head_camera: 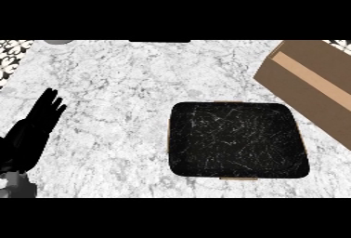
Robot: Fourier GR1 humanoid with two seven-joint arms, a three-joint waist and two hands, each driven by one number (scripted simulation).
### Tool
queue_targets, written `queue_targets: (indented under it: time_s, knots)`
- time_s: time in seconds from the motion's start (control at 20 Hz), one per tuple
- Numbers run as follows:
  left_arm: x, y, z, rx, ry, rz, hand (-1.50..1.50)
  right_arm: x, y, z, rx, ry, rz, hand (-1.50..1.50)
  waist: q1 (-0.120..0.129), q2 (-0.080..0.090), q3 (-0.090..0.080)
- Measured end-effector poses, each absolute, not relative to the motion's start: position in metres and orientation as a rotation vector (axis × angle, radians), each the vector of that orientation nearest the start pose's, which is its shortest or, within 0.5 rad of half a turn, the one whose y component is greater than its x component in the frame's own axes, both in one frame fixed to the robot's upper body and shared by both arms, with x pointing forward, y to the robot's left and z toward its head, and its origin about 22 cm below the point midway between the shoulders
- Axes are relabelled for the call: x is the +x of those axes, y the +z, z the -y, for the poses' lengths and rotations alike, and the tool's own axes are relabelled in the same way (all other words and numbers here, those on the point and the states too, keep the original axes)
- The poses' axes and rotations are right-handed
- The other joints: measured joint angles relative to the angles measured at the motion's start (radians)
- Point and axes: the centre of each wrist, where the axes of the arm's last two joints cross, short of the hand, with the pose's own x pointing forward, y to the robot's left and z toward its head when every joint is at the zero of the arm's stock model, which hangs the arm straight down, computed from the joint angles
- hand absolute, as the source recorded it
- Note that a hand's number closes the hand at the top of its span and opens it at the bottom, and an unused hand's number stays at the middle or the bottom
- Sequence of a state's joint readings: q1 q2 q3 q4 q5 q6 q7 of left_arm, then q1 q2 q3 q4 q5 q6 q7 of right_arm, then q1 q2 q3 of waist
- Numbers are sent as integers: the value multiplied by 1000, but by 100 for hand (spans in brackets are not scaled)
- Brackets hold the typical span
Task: Pick the bell pepper from the tray and place it in the cardboard box
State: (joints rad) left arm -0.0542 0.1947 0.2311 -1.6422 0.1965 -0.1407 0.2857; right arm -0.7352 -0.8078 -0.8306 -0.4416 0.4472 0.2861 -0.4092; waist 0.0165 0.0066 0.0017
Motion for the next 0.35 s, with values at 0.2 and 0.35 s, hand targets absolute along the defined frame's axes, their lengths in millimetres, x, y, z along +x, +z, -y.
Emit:
queue_targets:
  time_s: [0.2, 0.35]
  knots:
    - [249, 56, -317, 35, 32, 1451, 0, 294, 142, 562, -657, 41, 1656, -150, 7, 3, 1]
    - [248, 54, -316, 34, 28, 1453, 0, 283, 145, 572, -654, 54, 1664, -150, 9, 4, 1]
